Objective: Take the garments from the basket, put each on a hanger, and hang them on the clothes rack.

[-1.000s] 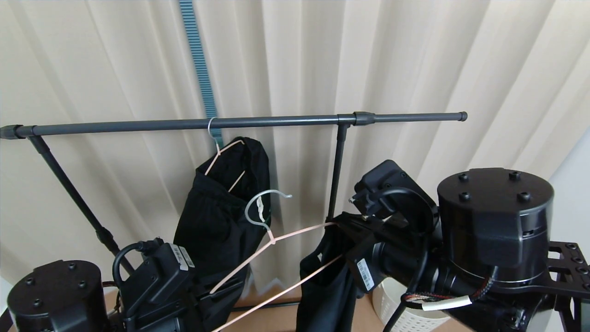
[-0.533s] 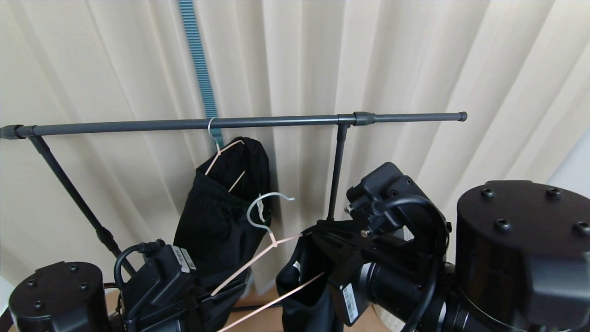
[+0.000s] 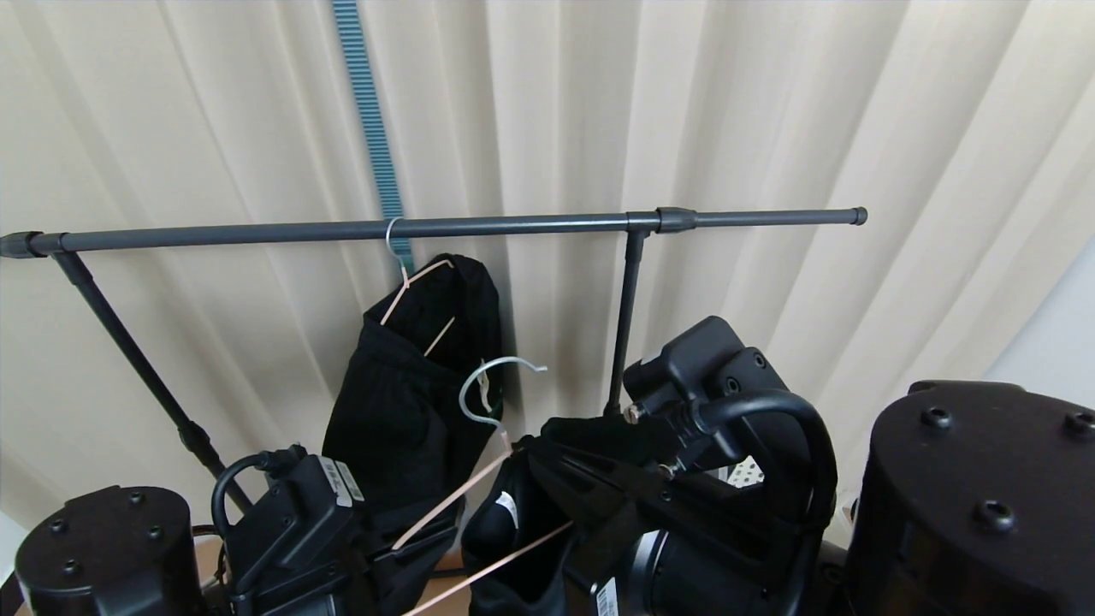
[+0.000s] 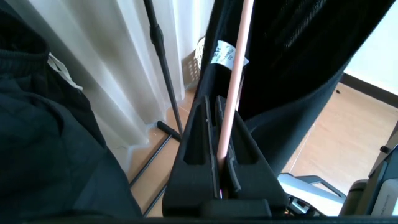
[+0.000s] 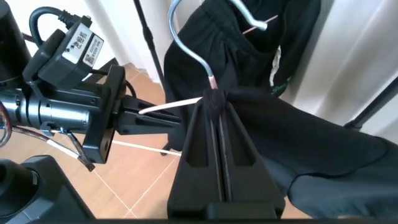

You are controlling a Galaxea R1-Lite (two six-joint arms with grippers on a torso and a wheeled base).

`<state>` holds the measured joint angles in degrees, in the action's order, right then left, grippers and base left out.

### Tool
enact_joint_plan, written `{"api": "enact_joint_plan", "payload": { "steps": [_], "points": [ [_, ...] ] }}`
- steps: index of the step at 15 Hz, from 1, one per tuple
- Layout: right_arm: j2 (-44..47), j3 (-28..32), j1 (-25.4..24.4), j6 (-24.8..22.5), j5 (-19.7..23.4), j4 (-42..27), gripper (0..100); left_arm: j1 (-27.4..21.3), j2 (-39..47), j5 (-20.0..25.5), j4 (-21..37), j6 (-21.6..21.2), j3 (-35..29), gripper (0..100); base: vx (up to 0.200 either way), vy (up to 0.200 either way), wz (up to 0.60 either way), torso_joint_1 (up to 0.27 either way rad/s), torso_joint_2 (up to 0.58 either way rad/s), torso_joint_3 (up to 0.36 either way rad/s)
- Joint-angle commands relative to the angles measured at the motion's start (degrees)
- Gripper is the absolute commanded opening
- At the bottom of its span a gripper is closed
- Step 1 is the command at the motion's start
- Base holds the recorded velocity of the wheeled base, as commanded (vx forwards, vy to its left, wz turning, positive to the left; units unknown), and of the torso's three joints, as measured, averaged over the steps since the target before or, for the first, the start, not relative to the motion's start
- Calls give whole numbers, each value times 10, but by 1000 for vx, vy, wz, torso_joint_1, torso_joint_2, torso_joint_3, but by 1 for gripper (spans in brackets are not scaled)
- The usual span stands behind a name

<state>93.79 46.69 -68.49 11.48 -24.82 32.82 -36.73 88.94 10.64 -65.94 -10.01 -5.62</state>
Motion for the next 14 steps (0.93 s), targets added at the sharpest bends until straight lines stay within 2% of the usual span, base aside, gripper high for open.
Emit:
{"api": "enact_joint_plan", "payload": {
  "steps": [1,4,7,8,9,12,14],
  "points": [
    [1,-1,10,-1,-1,0,0,0,-8,0,-1,0,0,0,0,0,0,0,0,0],
    [-2,0,36,-16,-1,0,0,-1,-21,1,-1,0,1,0,0,0,0,0,0,0],
    [1,-2,36,-17,-1,0,0,-3,-25,2,-1,-1,1,0,0,0,0,0,0,0],
    [0,-2,36,-18,-1,-1,100,-3,-25,2,-1,0,1,0,0,0,0,0,0,0],
    [-3,-2,39,-18,-1,-3,100,-3,-29,2,-1,0,1,0,0,0,0,0,0,0],
    [-30,-18,74,-63,6,-5,100,-2,-40,2,-1,0,1,0,0,0,0,0,0,0],
    [-65,-39,95,-97,52,-7,100,-2,-42,3,-1,0,2,0,0,0,0,0,0,0]
  ]
}}
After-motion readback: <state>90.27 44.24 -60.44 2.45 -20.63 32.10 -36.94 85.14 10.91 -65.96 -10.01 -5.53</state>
